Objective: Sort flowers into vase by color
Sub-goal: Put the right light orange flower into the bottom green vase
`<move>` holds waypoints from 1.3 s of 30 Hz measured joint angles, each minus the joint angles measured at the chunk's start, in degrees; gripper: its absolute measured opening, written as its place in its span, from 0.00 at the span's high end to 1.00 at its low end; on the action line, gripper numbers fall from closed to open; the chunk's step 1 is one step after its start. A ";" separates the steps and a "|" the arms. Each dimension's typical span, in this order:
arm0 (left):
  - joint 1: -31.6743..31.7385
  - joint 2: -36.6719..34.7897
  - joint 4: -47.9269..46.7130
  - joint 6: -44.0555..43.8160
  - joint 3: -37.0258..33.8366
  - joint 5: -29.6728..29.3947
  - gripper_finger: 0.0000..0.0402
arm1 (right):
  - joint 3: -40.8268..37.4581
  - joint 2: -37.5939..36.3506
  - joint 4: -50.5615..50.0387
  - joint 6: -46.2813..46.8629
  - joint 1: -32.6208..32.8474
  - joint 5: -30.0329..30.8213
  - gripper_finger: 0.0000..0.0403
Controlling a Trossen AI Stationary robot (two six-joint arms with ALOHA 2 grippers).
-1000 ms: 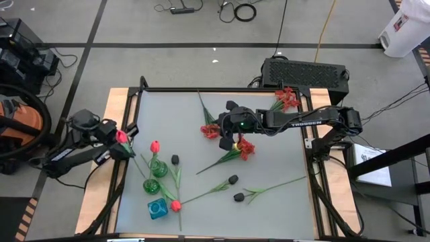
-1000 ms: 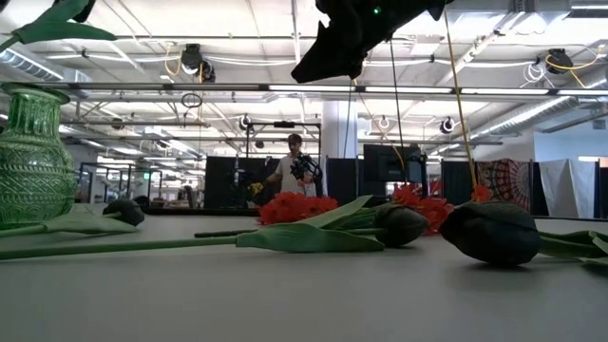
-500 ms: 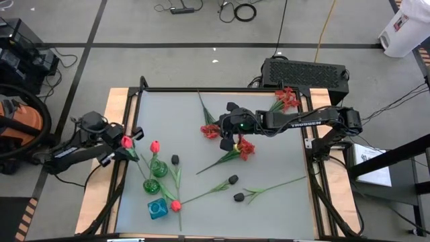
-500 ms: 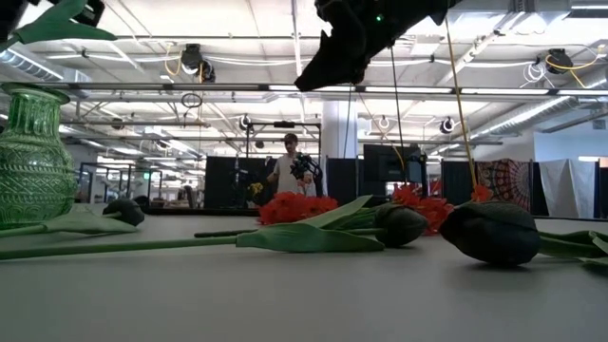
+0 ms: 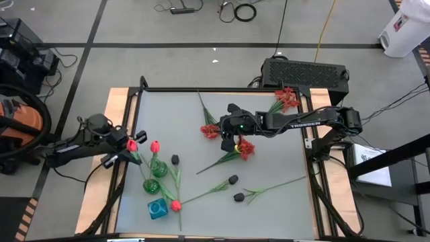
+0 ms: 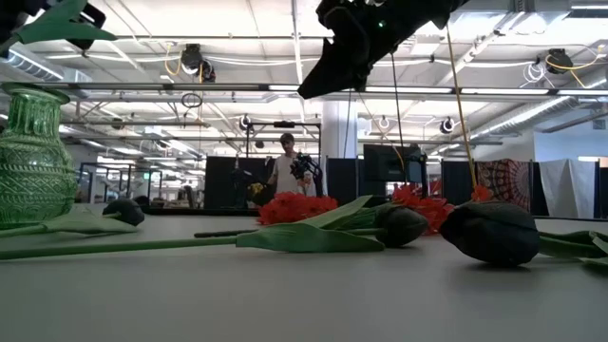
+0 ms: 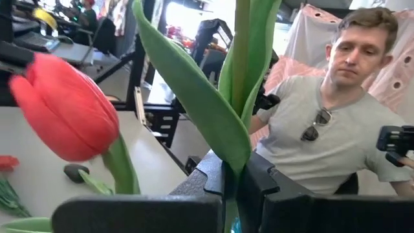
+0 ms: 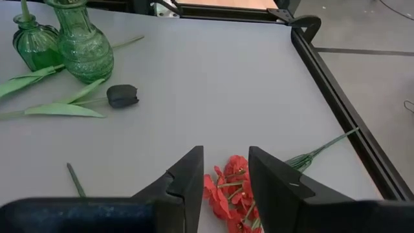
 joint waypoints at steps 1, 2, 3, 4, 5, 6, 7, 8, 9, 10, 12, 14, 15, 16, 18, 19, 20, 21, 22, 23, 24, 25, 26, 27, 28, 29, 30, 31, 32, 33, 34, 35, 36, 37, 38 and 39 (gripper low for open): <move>-0.50 0.01 -0.16 0.01 -0.14 -0.02 0.96 | 0.00 0.00 0.00 -0.02 0.00 0.00 0.72; -1.01 0.02 -0.35 0.02 -0.21 -0.09 0.96 | 0.00 0.00 0.00 -0.04 0.00 0.00 0.72; -1.51 0.02 -0.51 0.02 -0.21 -0.09 0.96 | 0.00 0.00 0.00 -0.04 0.00 0.00 0.72; -1.94 0.02 -0.55 0.02 -0.21 -0.09 0.95 | 0.00 0.01 0.00 -0.07 0.00 0.01 0.72; -2.35 0.02 -0.55 0.04 -0.21 -0.09 0.94 | 0.00 0.00 0.00 -0.18 0.00 0.00 0.72; -2.71 0.02 -0.53 0.03 -0.21 -0.13 0.93 | 0.00 0.00 0.00 -0.30 0.00 0.00 0.72; -3.02 0.02 -0.56 0.00 -0.21 -0.20 0.91 | 0.00 0.00 0.00 -0.37 0.00 0.00 0.72; -3.29 0.02 -0.65 0.00 -0.21 -0.34 0.89 | 0.00 0.00 0.00 -0.39 0.00 0.00 0.72; -3.52 0.02 -0.81 -0.01 -0.21 -0.54 0.87 | 0.00 0.00 0.00 -0.41 0.00 0.00 0.72; -3.69 0.02 -0.90 -0.05 -0.21 -0.76 0.85 | 0.00 0.00 0.00 -0.52 0.00 0.00 0.72; -3.99 0.02 -1.43 -1.20 -0.20 -1.75 0.81 | 0.00 0.00 0.00 -0.75 0.00 0.00 0.72; -3.96 0.02 -3.11 -1.49 -0.19 -3.16 0.77 | 0.00 0.00 0.00 -1.07 0.00 0.03 0.72; -3.96 0.02 -4.15 -1.49 -0.19 -3.47 0.75 | 0.00 0.00 0.00 -1.29 0.00 0.12 0.72; -3.96 0.02 -5.29 -1.50 -0.19 -3.60 0.73 | 0.00 0.00 0.00 -1.42 0.00 0.27 0.72; -3.96 0.02 -7.88 -1.54 -0.19 -3.61 0.69 | 0.00 0.00 -0.02 -1.51 0.00 1.49 0.72; -3.96 0.02 -9.05 -1.82 -0.19 -3.61 0.68 | 0.00 0.00 -0.02 -1.51 0.00 1.62 0.72; -3.96 0.02 -9.83 -2.60 -0.19 -3.61 0.67 | 0.00 0.00 -0.02 -1.51 -0.02 1.65 0.72; -3.96 0.02 -10.03 -3.10 -0.19 -3.54 0.67 | 0.00 0.00 -0.02 -1.56 0.00 1.65 0.72; -3.96 0.02 -9.95 -3.90 -0.19 -3.25 0.67 | 0.00 0.00 -0.02 -1.67 0.00 1.66 0.72; -3.96 0.02 -9.91 -4.40 -0.19 -2.79 0.67 | 0.00 0.00 -0.02 -1.70 0.00 1.66 0.72; -3.96 0.02 -9.91 -4.54 -0.19 -2.07 0.67 | 0.00 0.00 -0.02 -1.70 0.00 1.66 0.72; -3.95 0.02 -9.91 -5.17 -0.19 -1.40 0.67 | 0.00 0.00 -0.02 -1.70 0.00 1.64 0.72; -3.95 0.02 -9.87 -6.05 -0.19 -0.73 0.67 | 0.00 0.00 -0.02 -1.72 0.00 1.66 0.72; -3.94 0.02 -9.86 -7.24 -0.19 -0.04 0.67 | 0.00 0.00 -0.02 -1.72 0.00 1.65 0.72; -3.94 0.02 -9.87 -8.16 -0.19 0.56 0.67 | 0.00 0.00 -0.03 -1.79 0.00 1.65 0.72; -3.94 0.02 -9.85 -9.11 -0.19 1.19 0.67 | 0.00 0.00 -0.04 -1.91 0.00 1.64 0.72; -3.94 0.02 -9.85 -10.13 -0.19 1.73 0.67 | 0.00 0.00 -0.04 -1.95 0.00 1.64 0.72; -3.94 0.02 -9.85 -10.59 -0.19 2.08 0.67 | 0.00 0.00 -0.04 -2.03 0.00 1.64 0.72; -3.94 0.02 -9.82 -11.46 -0.19 2.31 0.67 | 0.00 0.00 -0.04 -2.15 0.00 1.64 0.72; -3.94 0.02 -9.80 -12.01 -0.19 2.47 0.67 | 0.00 0.00 -0.06 -2.31 0.00 1.63 0.72; -3.91 0.02 -9.75 -12.90 -0.14 2.51 0.66 | 0.00 0.00 -0.05 -2.61 0.00 1.62 0.72; -3.89 0.02 -9.79 -13.46 0.01 2.51 0.66 | 0.00 0.00 -0.04 -2.87 0.00 1.62 0.72; -3.89 0.02 -9.82 -13.56 0.32 2.51 0.66 | 0.00 0.00 -0.04 -2.99 0.00 1.60 0.72; -3.89 0.02 -9.76 -13.57 0.76 2.51 0.66 | 0.00 0.00 -0.06 -3.01 0.00 1.55 0.72; -3.89 0.02 -9.72 -13.57 1.25 2.51 0.66 | 0.00 0.00 -0.07 -3.01 0.00 1.38 0.72; -3.89 0.02 -9.75 -13.57 1.81 2.51 0.66 | 0.00 0.00 -0.07 -3.01 0.00 1.35 0.72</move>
